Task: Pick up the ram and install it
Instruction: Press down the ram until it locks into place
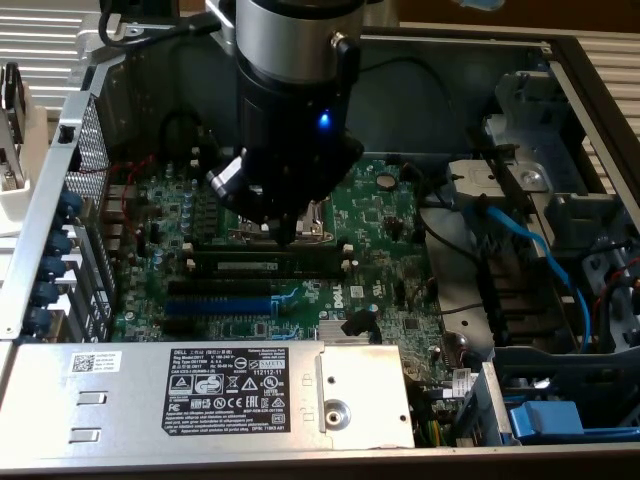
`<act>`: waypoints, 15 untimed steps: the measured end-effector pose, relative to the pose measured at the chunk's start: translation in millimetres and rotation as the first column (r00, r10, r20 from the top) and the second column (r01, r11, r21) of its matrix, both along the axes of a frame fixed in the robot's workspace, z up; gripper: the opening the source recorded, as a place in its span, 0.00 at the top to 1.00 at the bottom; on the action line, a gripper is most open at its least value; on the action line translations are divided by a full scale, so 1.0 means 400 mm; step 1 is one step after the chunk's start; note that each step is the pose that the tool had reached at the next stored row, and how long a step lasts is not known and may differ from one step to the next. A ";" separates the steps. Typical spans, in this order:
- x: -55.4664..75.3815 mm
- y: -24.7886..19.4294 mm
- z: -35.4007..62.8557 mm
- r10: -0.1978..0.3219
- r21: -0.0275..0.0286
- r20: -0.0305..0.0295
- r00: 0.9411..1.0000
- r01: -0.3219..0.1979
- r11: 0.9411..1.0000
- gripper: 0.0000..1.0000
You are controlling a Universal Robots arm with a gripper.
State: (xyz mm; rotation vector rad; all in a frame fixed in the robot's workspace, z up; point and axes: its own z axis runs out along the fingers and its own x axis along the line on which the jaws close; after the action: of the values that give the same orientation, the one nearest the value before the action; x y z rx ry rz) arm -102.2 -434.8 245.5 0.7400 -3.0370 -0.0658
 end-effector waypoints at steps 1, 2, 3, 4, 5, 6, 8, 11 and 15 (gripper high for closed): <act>0.000 0.000 0.000 -0.012 0.000 0.000 1.000 0.012 1.000 0.90; 0.000 0.000 0.000 -0.024 0.000 0.000 1.000 0.024 1.000 0.90; 0.000 0.000 0.000 -0.036 -0.001 -0.001 0.999 0.036 0.999 0.90; 0.000 0.000 0.000 -0.048 -0.001 -0.001 0.999 0.048 0.999 0.90; 0.000 0.000 0.000 -0.060 -0.001 -0.001 0.998 0.060 0.998 0.90; 0.000 0.000 0.000 -0.072 -0.001 -0.001 0.997 0.072 0.997 0.90; 0.000 0.000 0.000 -0.096 -0.002 -0.002 0.995 0.096 0.995 0.90; 0.000 0.000 0.000 -0.133 -0.002 -0.002 0.991 0.133 0.991 0.90; 0.000 0.000 0.000 -0.182 -0.003 -0.004 0.983 0.182 0.983 0.90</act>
State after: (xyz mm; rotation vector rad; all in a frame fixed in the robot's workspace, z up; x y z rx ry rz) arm -102.1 -434.8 245.5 0.4593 -3.0914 -0.0649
